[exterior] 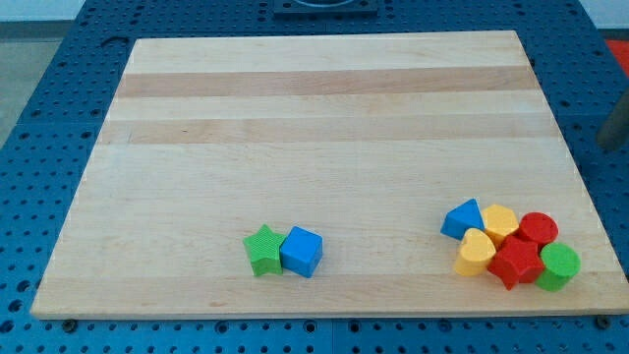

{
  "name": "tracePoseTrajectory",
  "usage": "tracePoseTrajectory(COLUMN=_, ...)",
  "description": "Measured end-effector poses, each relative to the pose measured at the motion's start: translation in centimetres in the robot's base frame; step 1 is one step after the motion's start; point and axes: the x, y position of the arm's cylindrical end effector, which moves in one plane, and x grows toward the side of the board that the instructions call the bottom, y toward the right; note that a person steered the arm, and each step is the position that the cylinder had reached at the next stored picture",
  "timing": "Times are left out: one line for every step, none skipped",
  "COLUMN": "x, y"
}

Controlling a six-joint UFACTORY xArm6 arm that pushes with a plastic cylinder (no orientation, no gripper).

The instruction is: Separate the yellow heart from blue triangle

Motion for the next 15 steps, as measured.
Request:
tracePoseTrajectory(x=0.0, y=0.0)
tracePoseTrajectory(x=4.7, y=-0.9)
tracePoseTrajectory(x=7.2, y=-2.4)
tracePoseTrajectory(x=12.9, y=-0.5)
tracePoseTrajectory(x=17.4, y=-1.2)
tracePoseTrajectory(x=19.2, y=-7.5)
tracePoseTrajectory(x=19.0, y=-14.0)
tracePoseTrajectory(x=15.8, y=-18.2)
tracePoseTrajectory(x=11.4, y=-21.7)
tracePoseTrajectory(x=9.7, y=-23.3)
tracePoseTrajectory(x=9.7, y=-24.3)
tracePoseTrajectory(x=10.7, y=-23.1)
tracePoseTrajectory(x=11.8, y=-21.3)
tracePoseTrajectory(x=13.4, y=-21.8)
tracePoseTrajectory(x=13.5, y=-26.9)
